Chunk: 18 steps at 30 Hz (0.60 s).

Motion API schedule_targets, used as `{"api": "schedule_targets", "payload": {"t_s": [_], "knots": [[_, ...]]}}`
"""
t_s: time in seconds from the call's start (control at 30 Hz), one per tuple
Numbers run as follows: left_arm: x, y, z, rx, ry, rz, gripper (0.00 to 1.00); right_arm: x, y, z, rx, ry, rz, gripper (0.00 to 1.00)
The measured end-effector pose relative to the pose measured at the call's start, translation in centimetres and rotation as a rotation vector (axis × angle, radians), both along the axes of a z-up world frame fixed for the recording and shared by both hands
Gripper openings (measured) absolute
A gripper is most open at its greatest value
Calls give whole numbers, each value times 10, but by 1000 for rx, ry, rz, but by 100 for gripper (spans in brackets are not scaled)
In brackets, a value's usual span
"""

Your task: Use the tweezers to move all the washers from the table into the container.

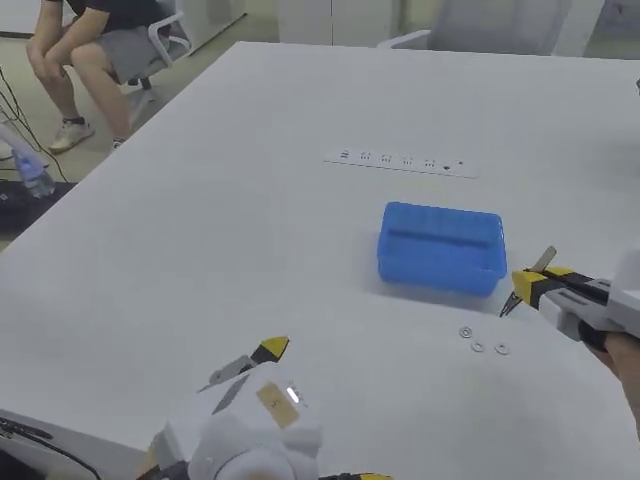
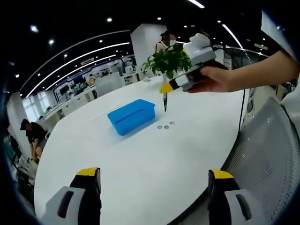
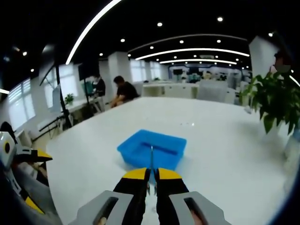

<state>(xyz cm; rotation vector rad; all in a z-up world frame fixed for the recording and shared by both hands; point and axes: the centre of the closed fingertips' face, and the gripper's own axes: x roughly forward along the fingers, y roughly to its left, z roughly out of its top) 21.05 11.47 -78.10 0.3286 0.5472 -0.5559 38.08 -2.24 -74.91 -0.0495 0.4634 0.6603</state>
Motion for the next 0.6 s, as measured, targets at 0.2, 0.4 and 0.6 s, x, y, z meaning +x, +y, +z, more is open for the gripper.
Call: {"api": "schedule_targets", "payload": {"t_s": [0.2, 0.4, 0.6], "knots": [[4, 5, 2, 4, -22, 33, 99, -1, 3, -8, -10, 13, 12, 3], [8, 12, 0, 41, -39, 65, 99, -2, 7, -18, -3, 38, 17, 3], [9, 12, 2, 19, -43, 77, 99, 0, 16, -39, -3, 66, 36, 3]]}}
